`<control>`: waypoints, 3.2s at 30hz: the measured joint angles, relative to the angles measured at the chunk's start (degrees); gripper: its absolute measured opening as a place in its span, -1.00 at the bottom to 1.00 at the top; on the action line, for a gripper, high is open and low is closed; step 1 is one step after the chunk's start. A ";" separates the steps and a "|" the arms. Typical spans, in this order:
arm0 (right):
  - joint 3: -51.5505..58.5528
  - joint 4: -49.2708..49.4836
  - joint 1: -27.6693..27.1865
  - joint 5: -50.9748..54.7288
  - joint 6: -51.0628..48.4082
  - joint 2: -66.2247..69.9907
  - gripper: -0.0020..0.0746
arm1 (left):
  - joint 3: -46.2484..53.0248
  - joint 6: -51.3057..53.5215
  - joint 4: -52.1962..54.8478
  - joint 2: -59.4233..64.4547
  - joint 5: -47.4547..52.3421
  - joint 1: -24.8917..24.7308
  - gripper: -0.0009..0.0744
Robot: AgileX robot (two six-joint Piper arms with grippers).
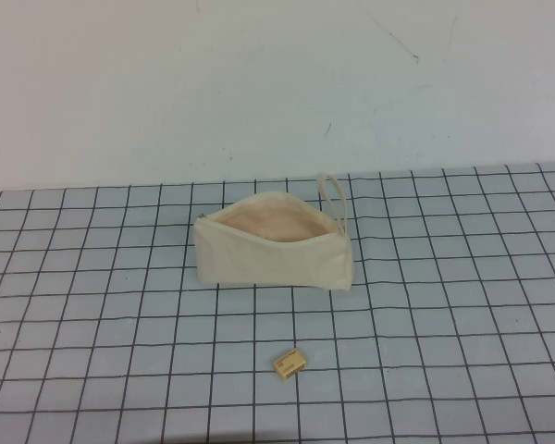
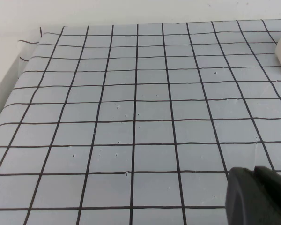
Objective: Put eraser into pencil case
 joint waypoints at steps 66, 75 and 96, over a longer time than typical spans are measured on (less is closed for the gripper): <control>-2.54 5.43 0.00 -49.76 -1.71 -0.12 -0.95 | 0.00 0.00 0.00 0.00 0.00 0.00 -0.98; -29.34 2.99 0.00 -5.70 -12.58 6.75 -0.95 | 0.00 0.00 0.00 0.00 0.00 0.00 -0.98; -56.30 23.70 0.14 29.00 -38.96 64.44 -0.85 | 0.00 0.00 0.00 0.00 0.00 0.00 -0.98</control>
